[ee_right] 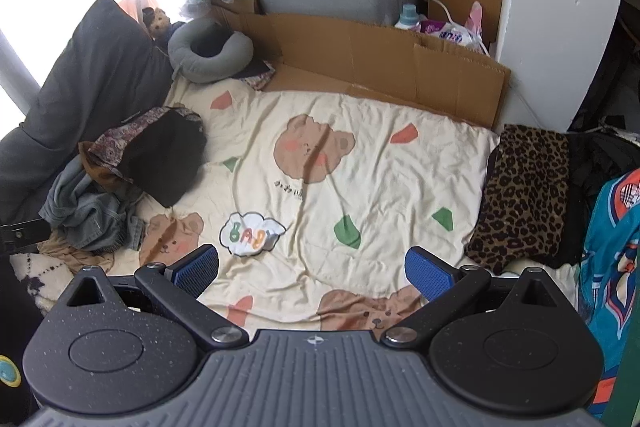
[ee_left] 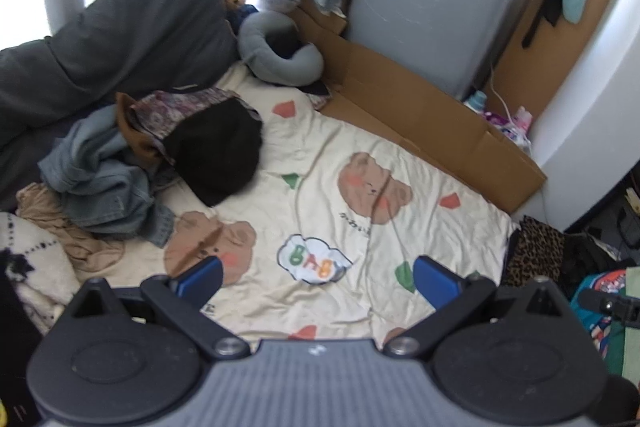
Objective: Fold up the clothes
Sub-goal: 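Move both grippers toward the black garment with bear-print lining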
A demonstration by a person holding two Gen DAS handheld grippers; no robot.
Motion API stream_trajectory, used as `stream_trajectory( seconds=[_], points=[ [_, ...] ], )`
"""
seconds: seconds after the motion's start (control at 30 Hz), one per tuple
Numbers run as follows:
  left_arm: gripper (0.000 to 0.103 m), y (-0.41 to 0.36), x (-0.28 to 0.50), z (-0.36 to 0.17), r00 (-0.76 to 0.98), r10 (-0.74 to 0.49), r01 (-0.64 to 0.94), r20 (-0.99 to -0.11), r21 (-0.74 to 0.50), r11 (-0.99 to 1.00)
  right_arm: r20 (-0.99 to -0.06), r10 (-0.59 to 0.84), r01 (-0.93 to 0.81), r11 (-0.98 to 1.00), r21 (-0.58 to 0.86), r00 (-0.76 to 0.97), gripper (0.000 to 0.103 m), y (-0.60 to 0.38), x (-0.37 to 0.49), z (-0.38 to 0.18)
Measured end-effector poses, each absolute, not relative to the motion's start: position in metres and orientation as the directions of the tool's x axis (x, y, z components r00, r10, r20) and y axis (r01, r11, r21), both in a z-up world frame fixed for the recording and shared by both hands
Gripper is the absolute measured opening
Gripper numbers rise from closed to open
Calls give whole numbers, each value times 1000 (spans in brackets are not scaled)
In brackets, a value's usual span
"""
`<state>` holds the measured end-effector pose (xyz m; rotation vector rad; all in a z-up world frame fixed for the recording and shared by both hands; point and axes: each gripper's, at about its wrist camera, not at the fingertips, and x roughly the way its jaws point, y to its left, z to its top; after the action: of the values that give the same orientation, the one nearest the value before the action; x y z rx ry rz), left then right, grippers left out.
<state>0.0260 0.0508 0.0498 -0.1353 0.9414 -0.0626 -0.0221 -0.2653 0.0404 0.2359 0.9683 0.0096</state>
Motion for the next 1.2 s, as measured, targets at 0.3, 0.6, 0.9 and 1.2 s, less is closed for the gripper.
stream_trajectory(
  seconds=[0.3, 0.6, 0.9, 1.2],
  points=[
    [101, 79, 28, 72, 622, -45, -61, -781, -106, 992, -782, 134, 38, 980, 197, 609, 102, -255, -13, 70],
    [98, 99, 29, 93, 681, -12, -92, -733, -102, 991, -752, 173, -18, 978, 210, 636, 102, -251, 0, 85],
    [97, 124, 57, 103, 685, -1, -129, -728, -123, 984, -739, 188, -48, 977, 207, 647, 102, -242, 22, 92],
    [97, 135, 100, 100, 698, -9, -79, -716, -90, 993, -732, 196, -44, 974, 222, 652, 102, -236, 54, 92]
  ],
)
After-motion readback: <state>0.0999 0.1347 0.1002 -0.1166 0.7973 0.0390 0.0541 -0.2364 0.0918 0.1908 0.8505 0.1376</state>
